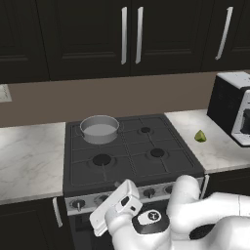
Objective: Turn on the burner for the pot on the stove. Wait thirty seconds for the pot to heat up. Then add the lemon wedge to the pot.
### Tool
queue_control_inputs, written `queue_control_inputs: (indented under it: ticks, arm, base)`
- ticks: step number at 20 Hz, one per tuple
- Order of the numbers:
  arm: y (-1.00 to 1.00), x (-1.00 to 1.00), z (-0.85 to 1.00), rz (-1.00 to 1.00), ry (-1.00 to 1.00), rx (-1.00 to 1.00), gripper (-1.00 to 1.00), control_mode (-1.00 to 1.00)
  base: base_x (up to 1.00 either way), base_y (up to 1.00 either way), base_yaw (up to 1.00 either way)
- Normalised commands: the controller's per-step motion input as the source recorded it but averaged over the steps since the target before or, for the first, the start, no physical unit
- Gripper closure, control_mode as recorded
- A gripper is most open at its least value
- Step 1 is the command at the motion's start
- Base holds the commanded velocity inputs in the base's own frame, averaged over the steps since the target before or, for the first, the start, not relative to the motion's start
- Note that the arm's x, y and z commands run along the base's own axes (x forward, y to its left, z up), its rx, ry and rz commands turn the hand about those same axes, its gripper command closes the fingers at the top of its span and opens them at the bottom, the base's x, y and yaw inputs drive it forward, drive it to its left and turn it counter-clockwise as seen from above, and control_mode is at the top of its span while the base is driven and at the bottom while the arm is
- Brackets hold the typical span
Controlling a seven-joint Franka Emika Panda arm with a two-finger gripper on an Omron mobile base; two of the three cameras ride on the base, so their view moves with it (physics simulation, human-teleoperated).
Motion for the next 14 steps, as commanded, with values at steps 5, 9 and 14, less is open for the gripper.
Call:
queue_control_inputs:
  ticks: [5,9,14]
  arm:
    - [-0.58,-0.49,0.05,-0.02,0.01,0.07,-1.0,-1.0]
    - [-0.66,-0.36,0.27,-0.03,0.11,0.15,-1.0,-1.0]
    - [-0.52,-0.16,0.57,-0.05,0.25,0.18,-1.0,-1.0]
  base:
    - [0.0,0.0,0.0]
    - [0.0,0.0,0.0]
    - [0.0,0.0,0.0]
